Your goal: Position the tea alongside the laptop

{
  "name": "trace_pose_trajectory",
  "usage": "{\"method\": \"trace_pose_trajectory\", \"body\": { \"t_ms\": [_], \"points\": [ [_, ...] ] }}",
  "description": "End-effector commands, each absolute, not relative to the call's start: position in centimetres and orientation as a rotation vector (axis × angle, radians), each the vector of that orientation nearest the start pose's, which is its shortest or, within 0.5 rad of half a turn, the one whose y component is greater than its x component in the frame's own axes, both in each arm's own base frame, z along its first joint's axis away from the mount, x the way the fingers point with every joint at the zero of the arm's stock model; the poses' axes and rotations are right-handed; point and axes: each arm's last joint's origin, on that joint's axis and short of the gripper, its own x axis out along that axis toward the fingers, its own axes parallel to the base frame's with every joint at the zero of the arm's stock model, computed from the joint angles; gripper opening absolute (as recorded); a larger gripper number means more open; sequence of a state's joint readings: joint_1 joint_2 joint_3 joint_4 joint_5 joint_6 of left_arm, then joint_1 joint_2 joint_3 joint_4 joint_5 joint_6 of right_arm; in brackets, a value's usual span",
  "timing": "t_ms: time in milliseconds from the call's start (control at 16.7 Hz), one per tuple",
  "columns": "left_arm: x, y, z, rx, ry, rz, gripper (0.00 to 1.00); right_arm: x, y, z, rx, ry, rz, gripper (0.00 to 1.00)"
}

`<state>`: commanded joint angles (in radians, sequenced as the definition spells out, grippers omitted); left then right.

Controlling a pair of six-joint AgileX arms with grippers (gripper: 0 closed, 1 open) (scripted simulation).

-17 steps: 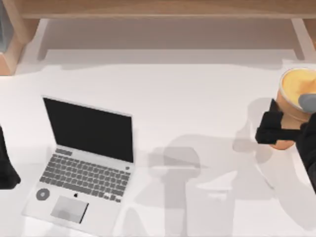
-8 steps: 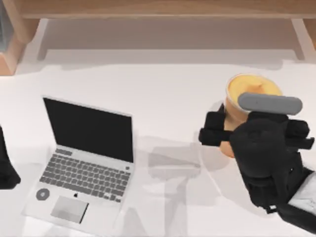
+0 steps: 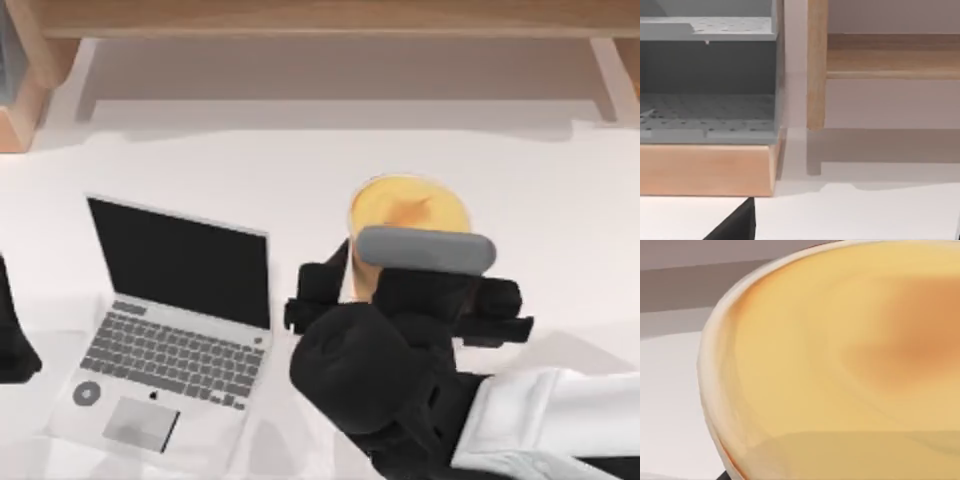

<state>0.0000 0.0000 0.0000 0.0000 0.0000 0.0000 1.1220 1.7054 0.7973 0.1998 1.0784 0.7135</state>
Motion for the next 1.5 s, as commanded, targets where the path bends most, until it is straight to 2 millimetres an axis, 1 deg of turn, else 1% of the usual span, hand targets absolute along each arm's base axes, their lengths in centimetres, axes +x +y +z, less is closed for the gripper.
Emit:
{"method": "trace_pose_trajectory", "body": {
  "t_ms": [240, 480, 960, 1500],
  "points": [
    [10.6, -0.1, 16.0, 0.0, 0.0, 0.0, 1.0, 13.8, 30.6, 15.1, 0.035, 0.291, -0.036, 0.0],
    [10.6, -0.1, 16.0, 0.0, 0.0, 0.0, 1.0, 12.2, 31.8, 14.8, -0.004, 0.287, -0.018, 0.0],
    [10.6, -0.1, 16.0, 0.0, 0.0, 0.0, 1.0, 12.2, 31.8, 14.7, -0.004, 0.289, -0.019, 0.0],
    [10.6, -0.1, 16.0, 0.0, 0.0, 0.0, 1.0, 12.6, 31.7, 13.6, -0.003, 0.289, -0.028, 0.0]
  ]
}}
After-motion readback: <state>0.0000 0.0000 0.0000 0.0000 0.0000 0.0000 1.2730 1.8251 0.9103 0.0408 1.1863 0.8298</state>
